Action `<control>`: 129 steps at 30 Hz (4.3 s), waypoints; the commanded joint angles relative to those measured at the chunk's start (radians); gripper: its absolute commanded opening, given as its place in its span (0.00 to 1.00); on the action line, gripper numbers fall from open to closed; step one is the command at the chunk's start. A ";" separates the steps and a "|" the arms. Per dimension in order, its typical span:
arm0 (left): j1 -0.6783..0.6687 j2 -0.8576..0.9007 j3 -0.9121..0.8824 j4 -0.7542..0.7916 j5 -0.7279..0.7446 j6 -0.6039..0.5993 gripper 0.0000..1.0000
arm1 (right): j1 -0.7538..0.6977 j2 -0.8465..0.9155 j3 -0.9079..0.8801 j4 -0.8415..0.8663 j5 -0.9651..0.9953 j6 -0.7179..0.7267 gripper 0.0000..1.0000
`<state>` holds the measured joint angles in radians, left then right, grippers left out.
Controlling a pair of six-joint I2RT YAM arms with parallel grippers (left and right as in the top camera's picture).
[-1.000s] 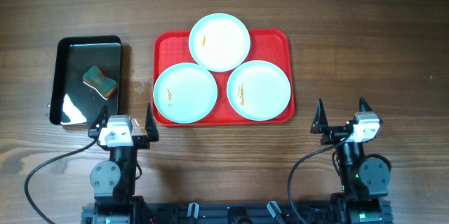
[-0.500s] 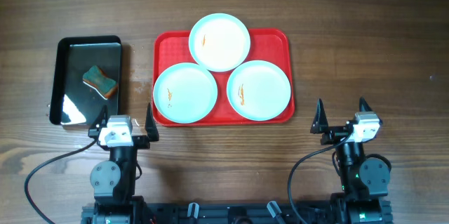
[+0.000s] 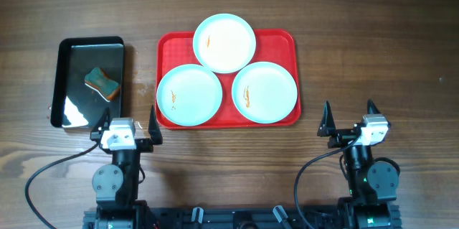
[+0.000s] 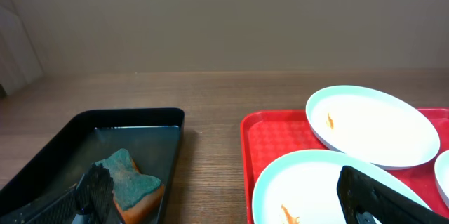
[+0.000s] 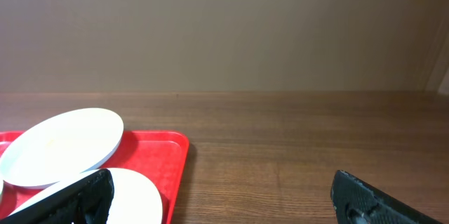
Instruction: Clean dirty plates on tray and stack at the side
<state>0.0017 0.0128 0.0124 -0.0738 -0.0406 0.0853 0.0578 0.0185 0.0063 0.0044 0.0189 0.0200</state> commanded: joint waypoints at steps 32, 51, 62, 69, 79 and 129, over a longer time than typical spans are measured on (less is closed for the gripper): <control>-0.005 -0.010 -0.007 0.006 -0.017 0.012 1.00 | -0.005 -0.005 -0.001 0.002 -0.018 -0.018 1.00; -0.005 -0.010 -0.007 0.017 0.217 0.011 1.00 | -0.005 -0.005 -0.001 0.002 -0.018 -0.017 1.00; -0.006 -0.010 -0.006 0.241 1.251 -0.127 1.00 | -0.005 -0.005 -0.001 0.002 -0.018 -0.018 1.00; -0.006 -0.010 -0.006 0.507 1.132 -0.412 1.00 | -0.005 -0.005 -0.001 0.002 -0.018 -0.017 1.00; 0.065 0.337 0.431 0.061 0.687 -0.289 1.00 | -0.005 -0.005 -0.001 0.002 -0.018 -0.017 1.00; 0.384 2.064 1.562 -0.977 0.013 -0.468 0.71 | -0.005 -0.005 -0.001 0.002 -0.018 -0.018 1.00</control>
<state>0.3794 2.0323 1.5791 -1.0649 -0.0109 -0.3805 0.0578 0.0204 0.0063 0.0017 0.0185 0.0196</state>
